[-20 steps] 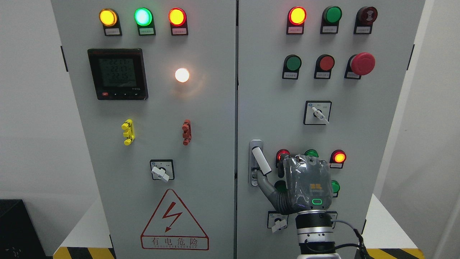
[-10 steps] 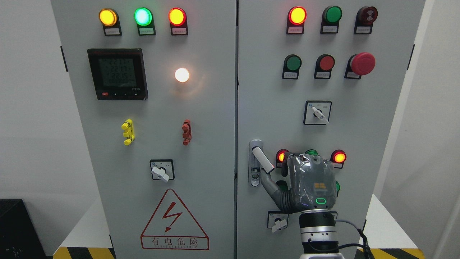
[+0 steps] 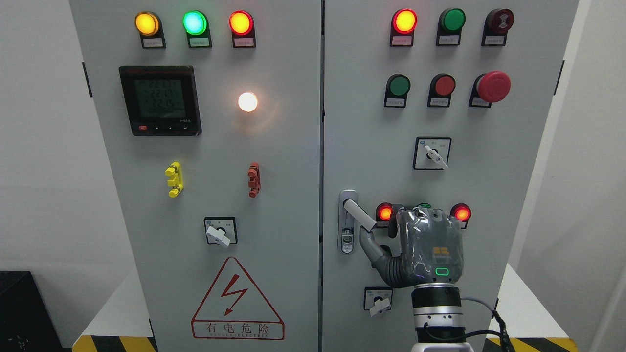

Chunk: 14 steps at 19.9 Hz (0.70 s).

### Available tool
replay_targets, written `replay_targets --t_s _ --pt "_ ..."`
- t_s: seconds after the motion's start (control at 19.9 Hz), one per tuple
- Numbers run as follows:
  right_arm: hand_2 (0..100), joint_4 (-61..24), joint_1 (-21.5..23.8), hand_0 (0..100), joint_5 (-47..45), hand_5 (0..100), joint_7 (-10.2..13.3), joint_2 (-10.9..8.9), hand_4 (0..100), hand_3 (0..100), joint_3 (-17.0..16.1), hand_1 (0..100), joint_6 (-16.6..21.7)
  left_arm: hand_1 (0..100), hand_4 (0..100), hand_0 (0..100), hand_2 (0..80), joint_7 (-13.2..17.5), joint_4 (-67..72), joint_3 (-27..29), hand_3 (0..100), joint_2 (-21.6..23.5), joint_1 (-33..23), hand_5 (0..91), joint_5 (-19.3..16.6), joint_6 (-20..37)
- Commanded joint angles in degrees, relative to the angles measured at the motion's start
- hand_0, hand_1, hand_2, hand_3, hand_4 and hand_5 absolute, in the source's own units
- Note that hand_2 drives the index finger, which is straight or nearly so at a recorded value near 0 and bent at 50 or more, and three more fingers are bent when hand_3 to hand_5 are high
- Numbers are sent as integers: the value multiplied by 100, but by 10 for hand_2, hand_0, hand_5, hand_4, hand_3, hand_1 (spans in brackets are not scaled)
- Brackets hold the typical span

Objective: Release door handle

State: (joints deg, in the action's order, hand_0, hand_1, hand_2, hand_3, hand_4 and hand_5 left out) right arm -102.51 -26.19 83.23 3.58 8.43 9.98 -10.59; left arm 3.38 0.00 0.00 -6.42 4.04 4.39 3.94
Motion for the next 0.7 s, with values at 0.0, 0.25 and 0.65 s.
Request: replay_targets --t_s 0.0,0.25,0.65 --pt "790 -32 -27 366 0 952 29 1 1000 1000 -75 388 4 0 12 0 25 -4 -88 -114 83 0 0 0 0 2" --pt "788 -50 -176 367 0 951 20 1 1000 1000 -181 386 4 0 12 0 25 -4 -88 -114 87 0 0 0 0 2" --pt "785 -59 -176 369 0 951 20 1 1000 1000 -190 384 4 0 12 0 26 -4 -97 -114 84 0 0 0 0 2"
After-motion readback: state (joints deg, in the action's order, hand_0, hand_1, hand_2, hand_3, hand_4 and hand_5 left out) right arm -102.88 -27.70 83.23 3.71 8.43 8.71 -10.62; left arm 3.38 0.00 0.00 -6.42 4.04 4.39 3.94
